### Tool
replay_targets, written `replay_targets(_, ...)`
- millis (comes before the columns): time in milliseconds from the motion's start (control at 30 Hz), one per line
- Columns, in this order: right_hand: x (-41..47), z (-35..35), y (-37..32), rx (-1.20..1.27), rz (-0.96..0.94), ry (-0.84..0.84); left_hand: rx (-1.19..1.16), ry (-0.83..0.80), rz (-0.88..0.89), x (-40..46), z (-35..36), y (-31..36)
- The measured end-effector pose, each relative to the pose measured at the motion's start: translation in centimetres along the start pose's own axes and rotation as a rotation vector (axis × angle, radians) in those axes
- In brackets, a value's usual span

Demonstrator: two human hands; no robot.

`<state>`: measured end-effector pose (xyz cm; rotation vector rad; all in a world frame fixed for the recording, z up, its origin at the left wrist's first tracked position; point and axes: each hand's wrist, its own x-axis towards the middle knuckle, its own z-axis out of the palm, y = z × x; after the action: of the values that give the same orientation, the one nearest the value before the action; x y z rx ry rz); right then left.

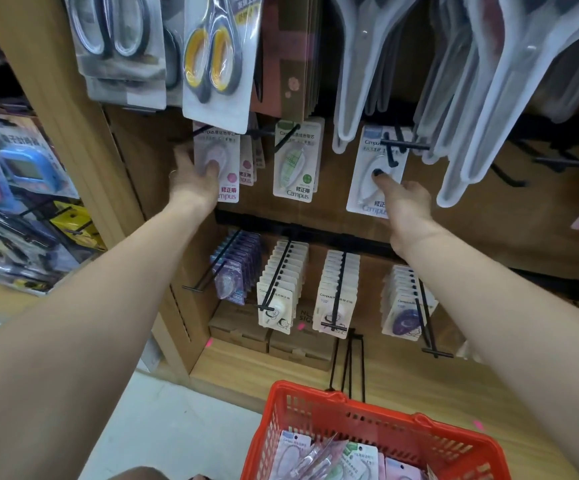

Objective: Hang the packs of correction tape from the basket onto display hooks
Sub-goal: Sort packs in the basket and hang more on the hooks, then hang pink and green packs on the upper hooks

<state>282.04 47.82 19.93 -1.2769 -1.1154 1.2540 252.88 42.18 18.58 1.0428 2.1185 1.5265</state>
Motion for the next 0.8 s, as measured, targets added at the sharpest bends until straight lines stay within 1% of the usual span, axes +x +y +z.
replay_targets(133,1.5,0.6,0.1,-0.016,0.040,0.050,0.019,-0.006,0.001,0.8,1.5,0.3)
replay_targets(233,2.0,0.9,0.5,-0.012,0.027,0.053,0.022,-0.014,0.001,1.3,2.2,0.3)
replay_targets(333,1.8,0.6,0.9,-0.060,0.021,0.040,0.007,-0.043,-0.015,1.9,2.7,0.7)
replay_targets(467,-0.2,-0.4,1.3,-0.188,-0.066,0.039,0.017,-0.070,-0.032,1.0,2.9,0.7)
replay_targets(600,-3.8,-1.9,2.7,-0.301,-0.175,0.039,0.031,-0.011,-0.084,-2.4,3.0,0.7)
replay_targets(633,-4.8,-2.4,3.5,-0.323,-0.210,0.039,0.021,0.014,-0.066,-3.7,3.2,0.4)
replay_targets(700,-7.1,-3.8,5.4,-0.345,-0.302,0.043,-0.029,0.067,0.022,-7.1,3.7,-0.6)
replay_targets(800,-10.5,-6.4,9.1,-0.303,-0.380,0.088,-0.072,0.114,0.106,-13.6,5.2,-2.5)
